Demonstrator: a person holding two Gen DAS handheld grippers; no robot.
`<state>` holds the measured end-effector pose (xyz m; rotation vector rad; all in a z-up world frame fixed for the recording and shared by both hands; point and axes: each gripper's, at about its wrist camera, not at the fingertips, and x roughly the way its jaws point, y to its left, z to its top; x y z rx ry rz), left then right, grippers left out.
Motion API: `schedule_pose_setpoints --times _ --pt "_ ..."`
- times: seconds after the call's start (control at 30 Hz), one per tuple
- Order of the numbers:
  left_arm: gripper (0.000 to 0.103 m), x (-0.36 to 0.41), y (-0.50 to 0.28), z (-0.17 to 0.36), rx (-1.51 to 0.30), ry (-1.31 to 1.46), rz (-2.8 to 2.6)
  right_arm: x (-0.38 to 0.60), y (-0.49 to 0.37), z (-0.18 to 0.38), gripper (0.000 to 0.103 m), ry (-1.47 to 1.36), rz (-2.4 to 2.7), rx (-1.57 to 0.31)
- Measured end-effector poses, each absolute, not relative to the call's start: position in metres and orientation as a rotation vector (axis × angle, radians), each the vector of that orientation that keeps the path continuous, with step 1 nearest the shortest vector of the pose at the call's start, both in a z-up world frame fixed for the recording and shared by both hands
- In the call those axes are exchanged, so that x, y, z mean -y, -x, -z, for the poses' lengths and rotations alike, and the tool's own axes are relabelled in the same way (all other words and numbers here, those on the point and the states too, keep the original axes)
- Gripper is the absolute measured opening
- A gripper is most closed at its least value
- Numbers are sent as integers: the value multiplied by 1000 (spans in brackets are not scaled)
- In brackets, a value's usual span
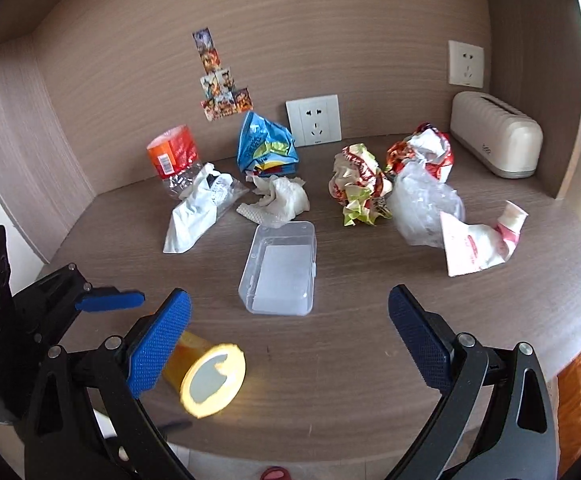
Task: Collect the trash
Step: 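Grasp the orange can with the left tool while the right tool grasps the clear plastic box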
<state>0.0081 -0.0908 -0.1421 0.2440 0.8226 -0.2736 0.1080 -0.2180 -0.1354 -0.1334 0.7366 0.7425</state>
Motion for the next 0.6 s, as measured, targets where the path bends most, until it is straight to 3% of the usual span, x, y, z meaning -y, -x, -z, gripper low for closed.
schedule_pose_setpoints --times 0.4,0.47,0.5,0.57,0.6 --pt "97 88 -31 165 -885 -275 400 167 -147 169 98 231 -701 -789" --pt "92 88 -35 167 -908 -271 426 164 -150 174 98 242 -704 -789" --pt "87 87 -36 167 -908 -259 433 164 -151 175 95 245 -705 -788" --pt "84 86 -40 166 -915 -239 433 159 -154 180 74 267 -710 -810" --pt "78 86 -42 166 -910 -239 433 157 -155 183 70 280 -709 -824"
